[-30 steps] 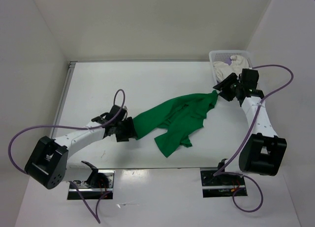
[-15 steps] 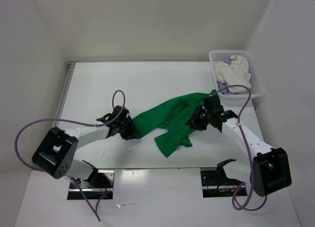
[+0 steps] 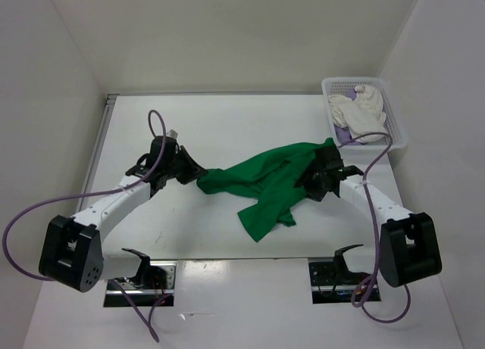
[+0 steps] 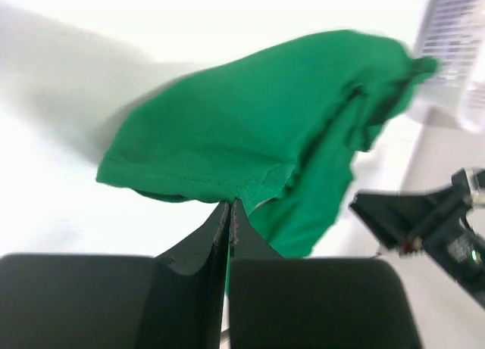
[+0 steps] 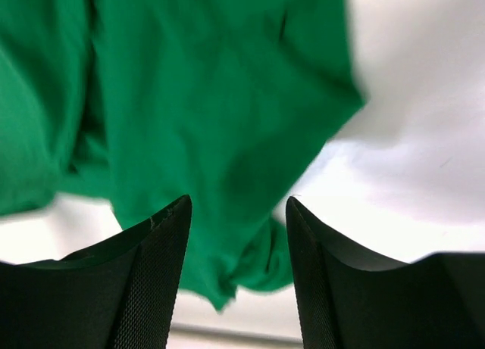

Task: Fold and stack the t-shirts
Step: Flatten out the tshirt

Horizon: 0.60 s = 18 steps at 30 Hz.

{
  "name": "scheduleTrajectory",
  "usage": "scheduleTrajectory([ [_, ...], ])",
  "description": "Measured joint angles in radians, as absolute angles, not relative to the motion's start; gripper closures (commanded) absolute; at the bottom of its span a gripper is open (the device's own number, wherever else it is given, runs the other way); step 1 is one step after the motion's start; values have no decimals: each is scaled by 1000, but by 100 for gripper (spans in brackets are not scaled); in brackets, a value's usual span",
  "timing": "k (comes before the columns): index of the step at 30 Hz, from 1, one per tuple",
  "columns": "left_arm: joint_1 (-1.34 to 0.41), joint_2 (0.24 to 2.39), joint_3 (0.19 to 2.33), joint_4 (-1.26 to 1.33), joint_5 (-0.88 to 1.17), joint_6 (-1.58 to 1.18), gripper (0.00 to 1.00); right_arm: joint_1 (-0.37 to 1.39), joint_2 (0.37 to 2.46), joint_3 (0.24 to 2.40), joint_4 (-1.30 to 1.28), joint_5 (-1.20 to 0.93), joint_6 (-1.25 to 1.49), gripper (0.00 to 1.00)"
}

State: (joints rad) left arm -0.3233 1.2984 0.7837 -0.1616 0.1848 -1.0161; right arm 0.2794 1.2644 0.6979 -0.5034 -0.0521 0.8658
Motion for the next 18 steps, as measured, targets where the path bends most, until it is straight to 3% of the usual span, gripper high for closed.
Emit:
scheduleTrajectory([
  [7,-310,1256,794,-176,212,-1002,100,84,1409,865,-456,54,793,40],
  [16,-301,1256,794,-181,242,-994,100,35,1613,937,-419,78,741,42],
  [18,-301,1259,795,-180,249,-994,100,40,1634,939,-401,63,735,56],
])
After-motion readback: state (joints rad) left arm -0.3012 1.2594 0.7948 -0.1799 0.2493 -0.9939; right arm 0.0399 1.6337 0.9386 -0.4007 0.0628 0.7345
